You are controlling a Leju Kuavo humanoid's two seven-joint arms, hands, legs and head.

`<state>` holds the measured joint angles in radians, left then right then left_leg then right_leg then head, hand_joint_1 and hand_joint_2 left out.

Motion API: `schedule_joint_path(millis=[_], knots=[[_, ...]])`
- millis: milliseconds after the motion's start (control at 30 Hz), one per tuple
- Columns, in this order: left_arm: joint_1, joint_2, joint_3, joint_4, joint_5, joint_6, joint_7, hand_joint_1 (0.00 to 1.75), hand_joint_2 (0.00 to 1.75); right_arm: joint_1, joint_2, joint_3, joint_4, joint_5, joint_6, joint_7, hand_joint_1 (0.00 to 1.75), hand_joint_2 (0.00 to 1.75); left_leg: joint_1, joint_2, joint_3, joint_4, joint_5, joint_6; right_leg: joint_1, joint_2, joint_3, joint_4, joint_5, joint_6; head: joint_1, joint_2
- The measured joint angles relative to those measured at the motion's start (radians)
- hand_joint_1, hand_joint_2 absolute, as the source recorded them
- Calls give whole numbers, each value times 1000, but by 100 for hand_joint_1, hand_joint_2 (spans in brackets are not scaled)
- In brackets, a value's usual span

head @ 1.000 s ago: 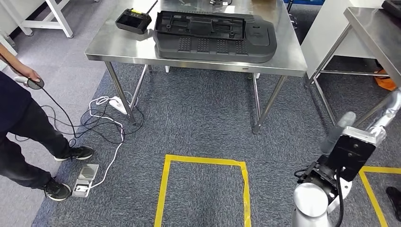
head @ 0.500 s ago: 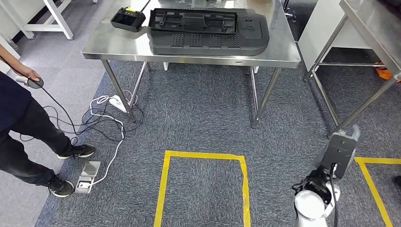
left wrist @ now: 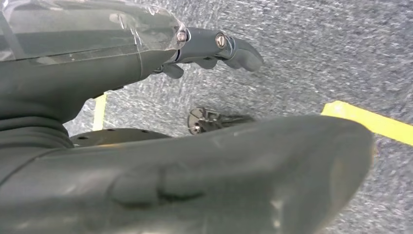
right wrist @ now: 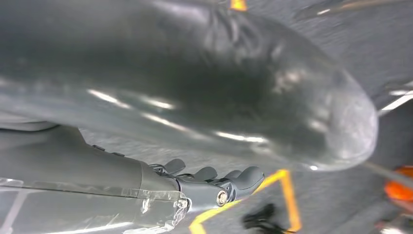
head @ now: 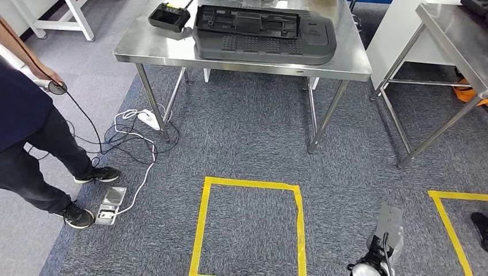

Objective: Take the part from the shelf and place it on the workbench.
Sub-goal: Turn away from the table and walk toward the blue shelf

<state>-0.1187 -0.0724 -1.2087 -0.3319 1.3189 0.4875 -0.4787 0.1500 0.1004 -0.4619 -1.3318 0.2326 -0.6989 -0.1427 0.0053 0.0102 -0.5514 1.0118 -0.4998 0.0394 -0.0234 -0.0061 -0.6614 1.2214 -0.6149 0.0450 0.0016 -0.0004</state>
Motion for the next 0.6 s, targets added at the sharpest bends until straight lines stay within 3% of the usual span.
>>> schedule_joint_path(millis=[33, 67, 100, 200, 267, 367, 433, 500, 533, 567, 600], knots=[[1, 0, 0, 0, 0, 0, 2, 0, 0, 0, 0, -3, 23, -7, 0, 2, 0, 0, -2, 1, -8, 1, 5, 0, 0, 0, -13, 51, -24, 1, 1, 0], [1, 0, 0, 0, 0, 0, 3, 0, 0, 1, 0, -5, 45, -17, 0, 2, 0, 0, -3, 1, -15, 2, 9, 0, 0, 0, -10, 69, -29, 0, 1, 0], [1, 0, 0, 0, 0, 0, 4, 0, 0, 1, 0, -6, 67, -28, 0, 1, 0, 0, -4, 2, -20, 3, 13, -1, 0, 0, 14, 47, -15, -2, 1, 0], [1, 0, 0, 0, 0, 0, 6, 0, 0, -3, -1, -8, 126, -62, 0, -3, 0, 0, -7, 2, -28, 8, 22, -8, 5, 0, 146, -163, 57, -18, 3, 0], [1, 0, 0, 0, 0, 0, 6, 0, 0, -7, -2, -7, 159, -83, 0, -1, 0, 0, -6, 3, -30, 9, 29, -19, 12, 1, 179, -230, 71, -26, 3, 0], [1, 0, 0, 0, 1, 1, 6, 0, 0, -7, -5, -7, 211, -107, 0, 3, 0, 0, -4, 2, -34, 14, 30, -38, 13, 0, 172, -237, 89, -41, 3, 0], [1, 0, 0, 0, 1, 1, 6, 0, 0, -8, -6, -6, 240, -116, 0, 3, 0, 0, -4, -2, -57, 72, -22, -48, 7, -3, 160, -243, 105, -54, -4, 0], [1, 1, 0, 0, 1, 1, 6, 0, 0, -9, -6, -4, 268, -129, 0, 5, 0, 0, -1, -4, -101, 194, -102, -55, 8, -5, 140, -237, 114, -61, -12, 0], [2, 1, 0, 0, 2, 1, 6, 0, 0, -9, -6, -3, 283, -137, 0, 7, 0, 0, 0, -4, -117, 249, -129, -57, 9, -6, 130, -232, 117, -61, -13, 0], [2, 1, 0, 0, 2, 1, 6, 0, 0, -9, -6, -1, 299, -144, 0, 9, 0, 0, 0, -4, -119, 277, -139, -59, 9, -6, 120, -226, 119, -61, -14, 0], [3, 1, 0, 0, 2, 0, 6, 0, 0, -9, -6, 0, 313, -149, 0, 10, 0, 0, 1, -4, -102, 266, -130, -59, 9, -7, 111, -219, 121, -60, -14, 0]])
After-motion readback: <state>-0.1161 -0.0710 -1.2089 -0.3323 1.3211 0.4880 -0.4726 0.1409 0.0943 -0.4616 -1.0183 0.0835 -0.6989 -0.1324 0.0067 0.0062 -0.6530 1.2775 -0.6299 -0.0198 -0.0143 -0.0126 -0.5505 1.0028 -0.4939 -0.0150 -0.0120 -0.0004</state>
